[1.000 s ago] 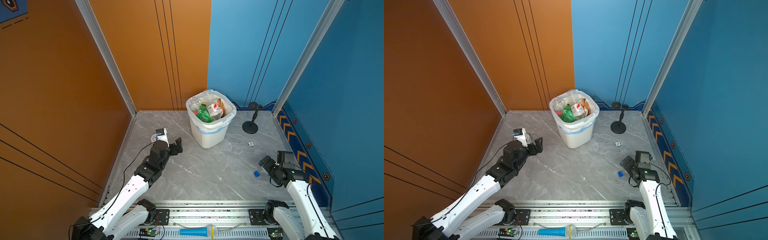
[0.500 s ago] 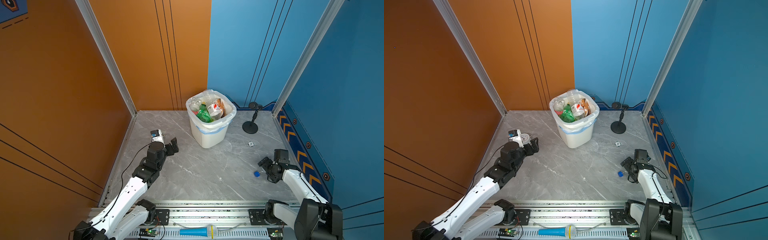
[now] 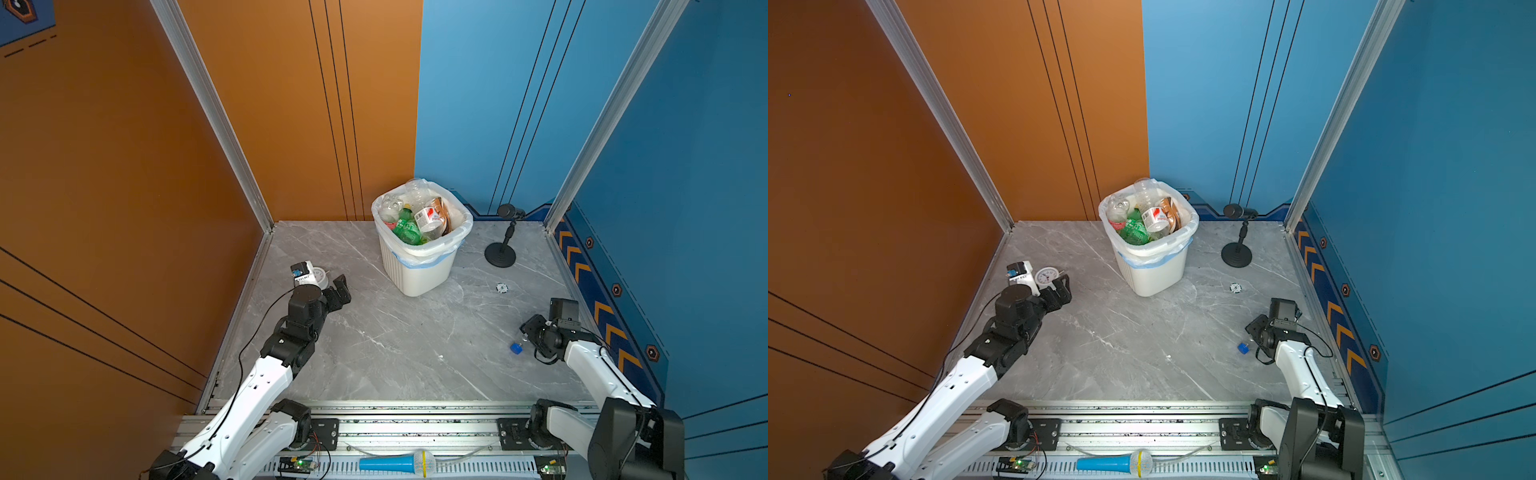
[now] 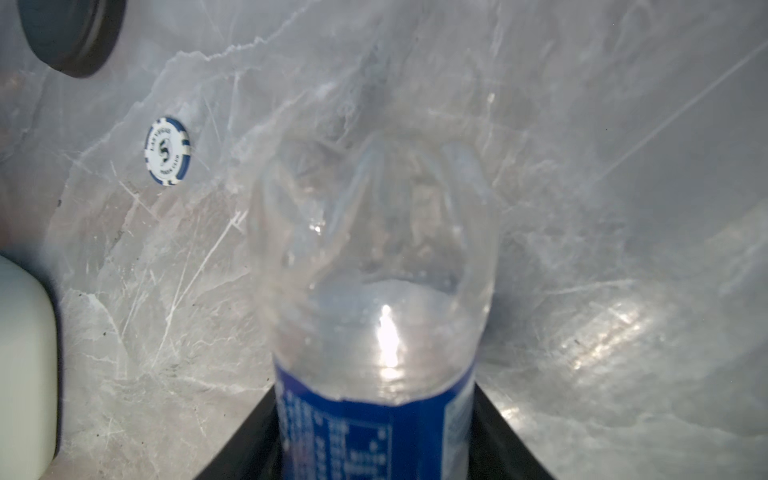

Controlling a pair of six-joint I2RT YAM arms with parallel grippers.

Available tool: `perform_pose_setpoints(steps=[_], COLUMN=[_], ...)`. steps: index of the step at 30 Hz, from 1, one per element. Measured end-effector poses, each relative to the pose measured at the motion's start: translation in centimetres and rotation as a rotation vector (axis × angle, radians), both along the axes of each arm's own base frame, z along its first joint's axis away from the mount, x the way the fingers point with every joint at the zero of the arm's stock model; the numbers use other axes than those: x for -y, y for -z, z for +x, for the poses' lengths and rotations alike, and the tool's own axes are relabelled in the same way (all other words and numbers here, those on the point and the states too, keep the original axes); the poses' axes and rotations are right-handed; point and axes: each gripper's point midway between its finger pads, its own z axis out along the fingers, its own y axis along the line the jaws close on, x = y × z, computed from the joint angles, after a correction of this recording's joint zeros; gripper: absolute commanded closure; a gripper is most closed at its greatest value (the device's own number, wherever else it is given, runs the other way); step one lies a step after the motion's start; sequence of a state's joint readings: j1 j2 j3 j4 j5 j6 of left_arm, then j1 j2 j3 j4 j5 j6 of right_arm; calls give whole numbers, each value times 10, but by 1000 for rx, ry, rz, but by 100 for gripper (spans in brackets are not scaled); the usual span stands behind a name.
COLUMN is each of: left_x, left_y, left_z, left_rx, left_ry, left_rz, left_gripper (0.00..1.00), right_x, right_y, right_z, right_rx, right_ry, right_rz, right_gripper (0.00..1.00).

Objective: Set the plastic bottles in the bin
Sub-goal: 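Lift the blue-labelled bottle with the right gripper over the bin, then open the right gripper to drop the blue-labelled bottle and withdraw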

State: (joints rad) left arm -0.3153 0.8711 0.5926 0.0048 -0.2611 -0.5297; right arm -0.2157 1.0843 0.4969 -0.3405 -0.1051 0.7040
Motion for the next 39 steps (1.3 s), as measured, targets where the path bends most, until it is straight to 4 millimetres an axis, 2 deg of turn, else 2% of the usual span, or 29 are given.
perform_pose_setpoints(steps=[4,6,9,14,16,19,22,27,30,34,39], left_x=[-4,-5,-9,-18,-19,-23,-28,-35,-39,-45,-50], left_y=[4,7,15,28,31,37,40,38,34,37,44], left_z=[0,-1,-5,-12,-15,-22,-27,-34,-37,-41,-44], left_rx=[-11,-16,-30,-66,-69,-75,-77,-66,-55,-53,-69], left_ry=[-15,-21,-35,-65,-71,-86,-100,-125,-137,-157,-175], left_rz=[-14,-16,-26,-38,-45,-61,-70,-89,-93,-101,-101], left_gripper=[2,2,2,2,2,2,2,2,2,2,2], right_x=[-8,-19,-41,-93,-113,-144,-175,-227,-251,-272,-296], right_y=[-28,-54,-105,-205,-237,-278,-308,-343,-359,-367,-364], right_z=[12,24,44,71,78,93,110,136,149,166,186], right_rx=[70,130,248,465,534,620,687,778,825,854,868], right_ry=[-46,-94,-180,-335,-389,-460,-521,-618,-656,-687,-740], right_rz=[-27,-59,-114,-225,-259,-302,-336,-363,-377,-398,-407], right_gripper=[45,45,46,46,46,46,46,46,46,46,46])
